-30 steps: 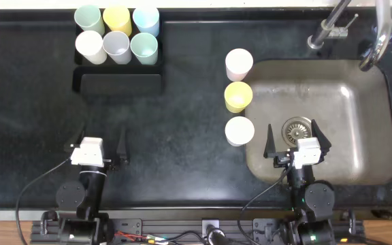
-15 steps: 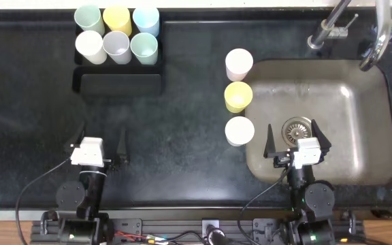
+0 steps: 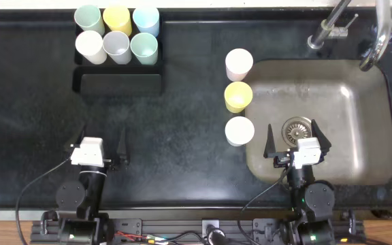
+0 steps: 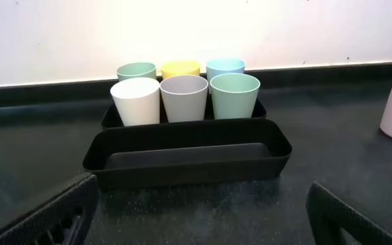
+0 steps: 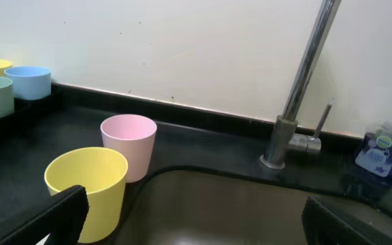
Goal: Store Cups
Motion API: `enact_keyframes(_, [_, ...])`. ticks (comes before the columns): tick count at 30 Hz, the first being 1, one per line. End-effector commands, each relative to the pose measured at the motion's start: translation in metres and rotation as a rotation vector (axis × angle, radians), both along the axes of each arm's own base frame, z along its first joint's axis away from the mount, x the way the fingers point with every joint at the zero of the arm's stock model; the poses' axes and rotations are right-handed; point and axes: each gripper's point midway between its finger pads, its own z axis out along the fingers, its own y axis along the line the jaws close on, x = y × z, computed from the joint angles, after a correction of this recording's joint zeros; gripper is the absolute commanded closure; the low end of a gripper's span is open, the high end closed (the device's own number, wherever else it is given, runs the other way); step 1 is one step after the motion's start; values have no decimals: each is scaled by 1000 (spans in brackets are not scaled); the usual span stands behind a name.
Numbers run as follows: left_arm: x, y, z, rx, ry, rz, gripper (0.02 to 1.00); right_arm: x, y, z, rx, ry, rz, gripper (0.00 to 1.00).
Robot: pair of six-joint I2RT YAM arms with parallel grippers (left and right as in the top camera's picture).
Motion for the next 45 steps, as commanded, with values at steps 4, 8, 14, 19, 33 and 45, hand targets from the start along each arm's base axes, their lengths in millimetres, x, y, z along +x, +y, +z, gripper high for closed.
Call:
enact_keyframes(4, [0, 2, 1, -2, -5, 8, 18, 0, -2, -3, 1, -1, -10, 3])
enact_keyframes(8, [2, 6, 18, -96, -65, 28, 18, 0, -2, -3, 1, -1, -10, 3])
enact_keyframes(14, [13, 6, 50, -99, -155, 26, 20, 0, -2, -3, 1, -1, -10, 3])
enact_keyframes(19, [39, 5, 88, -135, -113, 28, 18, 0, -2, -3, 1, -1, -10, 3])
enact_keyframes(33, [175, -92, 187, -150, 293, -111, 18, 0, -2, -3, 1, -1, -10, 3])
enact_keyframes(45, [233, -245, 142, -178, 626, -206, 18, 0, -2, -3, 1, -1, -10, 3])
